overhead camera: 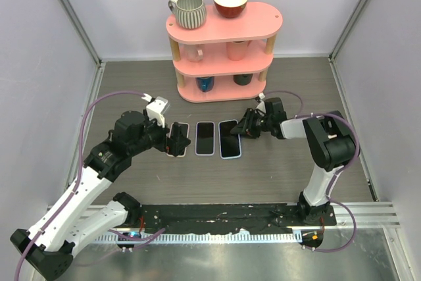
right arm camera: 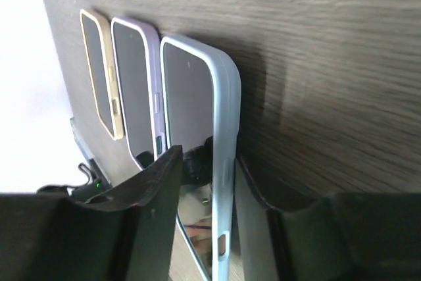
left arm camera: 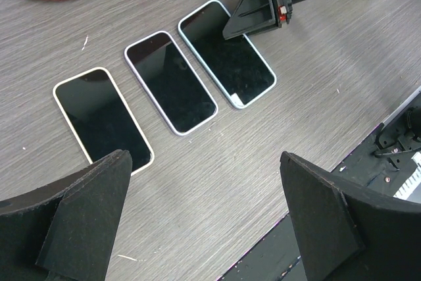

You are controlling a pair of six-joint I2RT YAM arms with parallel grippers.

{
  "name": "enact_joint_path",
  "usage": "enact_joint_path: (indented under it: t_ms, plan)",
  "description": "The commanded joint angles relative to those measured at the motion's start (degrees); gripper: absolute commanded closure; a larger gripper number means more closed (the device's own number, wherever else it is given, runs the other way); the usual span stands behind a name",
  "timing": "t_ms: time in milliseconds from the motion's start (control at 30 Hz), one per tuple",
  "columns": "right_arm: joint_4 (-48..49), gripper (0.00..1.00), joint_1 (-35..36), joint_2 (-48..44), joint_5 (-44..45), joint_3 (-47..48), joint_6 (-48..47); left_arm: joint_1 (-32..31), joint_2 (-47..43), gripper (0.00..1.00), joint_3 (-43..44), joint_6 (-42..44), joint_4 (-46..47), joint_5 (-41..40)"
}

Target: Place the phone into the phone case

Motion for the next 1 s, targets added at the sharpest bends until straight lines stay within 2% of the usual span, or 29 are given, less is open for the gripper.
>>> enact_joint_path:
  t_ms: [0, 167, 267, 300, 333, 367, 467, 500, 600, 733, 867, 967]
  plan:
    - [-6.17, 0.53, -1.28, -5.73, 7.61, 1.59, -5.18, -0.01, -0.08, 0.00, 0.30, 0.68, 0.30, -0.88]
    - [-14.87, 0.49, -1.46, -11.53, 12.97, 2.90, -6.33, -0.01, -0.08, 0.00, 0.30, 0.68, 0.31, -1.23]
    - [-20.06, 0.43, -1.46, -17.85, 14.47, 2.82, -6.24, -0.01, -0.43, 0.00, 0.30, 0.77, 0.31, -1.93]
    - [-21.20, 0.25, -1.37, -19.70, 14.73, 2.64, -6.33, -0.01, -0.60, 0.00, 0.21, 0.77, 0.39, -2.20]
    - [-24.00, 0.11, -1.29, -23.81, 15.17, 2.47, -6.59, -0.01, -0.78, 0.00, 0.12, 0.77, 0.65, -2.37]
    - [-25.85, 0.07, -0.59, -25.85, 16.74, 2.47, -7.90, -0.01, -0.96, 0.00, 0.04, 0.68, 0.83, -2.64]
    - [-35.87, 0.07, 2.30, -35.07, 22.71, 3.78, -11.15, -0.01, -2.71, 0.00, -0.40, 0.07, 2.15, -2.99]
    - [-39.63, 0.07, 2.93, -37.80, 27.17, 4.31, -11.25, -0.01, -3.93, 0.00, -0.66, 0.07, 2.93, -2.12]
    - [-44.66, 0.06, 5.39, -47.73, 32.38, 5.45, -10.37, -0.01, -6.22, 0.00, -1.81, -0.02, 5.22, -0.53]
    - [-47.14, 0.05, 5.75, -59.07, 31.88, 5.81, -11.86, -0.01, -11.31, 0.00, -2.60, 0.59, 6.19, -2.54]
    - [-47.14, 0.04, 5.75, -70.83, 33.81, 3.79, -10.64, -0.01, -17.91, 0.00, -4.18, 1.65, 7.77, -9.48]
    - [-47.32, 0.04, 5.75, -74.81, 34.77, 1.77, -10.81, -0.01, -23.17, 0.00, -7.34, 3.05, 11.02, -9.58]
